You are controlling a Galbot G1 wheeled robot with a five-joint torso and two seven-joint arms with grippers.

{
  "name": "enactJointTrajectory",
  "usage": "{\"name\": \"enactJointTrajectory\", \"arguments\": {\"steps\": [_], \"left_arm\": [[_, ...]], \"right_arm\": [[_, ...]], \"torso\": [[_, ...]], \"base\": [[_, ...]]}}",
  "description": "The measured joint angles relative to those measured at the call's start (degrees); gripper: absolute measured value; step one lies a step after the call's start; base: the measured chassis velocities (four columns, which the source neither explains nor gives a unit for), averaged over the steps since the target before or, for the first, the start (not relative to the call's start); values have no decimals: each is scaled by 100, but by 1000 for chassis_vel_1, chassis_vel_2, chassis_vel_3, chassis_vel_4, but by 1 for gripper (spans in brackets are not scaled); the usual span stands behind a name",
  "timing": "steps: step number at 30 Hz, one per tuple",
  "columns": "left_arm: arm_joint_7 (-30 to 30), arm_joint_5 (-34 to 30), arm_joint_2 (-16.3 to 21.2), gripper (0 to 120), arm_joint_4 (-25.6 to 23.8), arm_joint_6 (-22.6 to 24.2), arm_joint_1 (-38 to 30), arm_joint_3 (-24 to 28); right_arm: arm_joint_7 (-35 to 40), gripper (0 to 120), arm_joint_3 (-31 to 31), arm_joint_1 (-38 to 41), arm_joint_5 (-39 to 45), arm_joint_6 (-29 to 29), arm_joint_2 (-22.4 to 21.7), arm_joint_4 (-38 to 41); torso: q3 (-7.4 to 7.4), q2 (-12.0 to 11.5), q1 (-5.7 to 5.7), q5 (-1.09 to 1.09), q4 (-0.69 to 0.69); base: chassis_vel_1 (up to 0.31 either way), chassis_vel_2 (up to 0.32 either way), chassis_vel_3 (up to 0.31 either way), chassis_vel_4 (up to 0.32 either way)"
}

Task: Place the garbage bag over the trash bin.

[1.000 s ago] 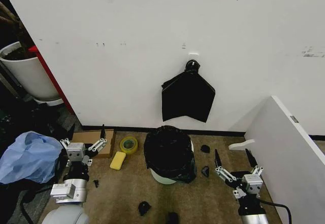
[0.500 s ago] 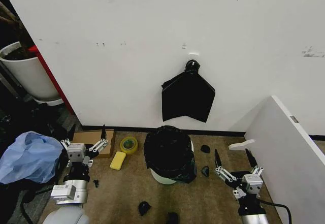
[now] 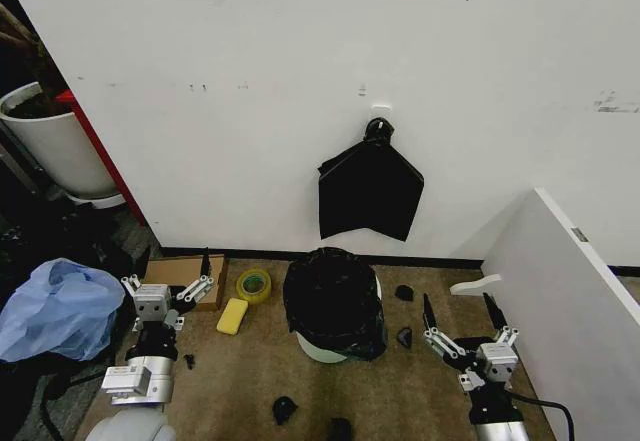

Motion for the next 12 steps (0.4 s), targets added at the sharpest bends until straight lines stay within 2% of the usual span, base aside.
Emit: {"name": "enactJointTrajectory", "arguments": {"steps": [12], "left_arm": [[8,31,-1,100,-11,-8,22,3]], "right_arm": [[0,100,0,0,0,0,0,0]], "torso": [[0,0,0,0,0]], "base": [[0,0,0,0]]}}
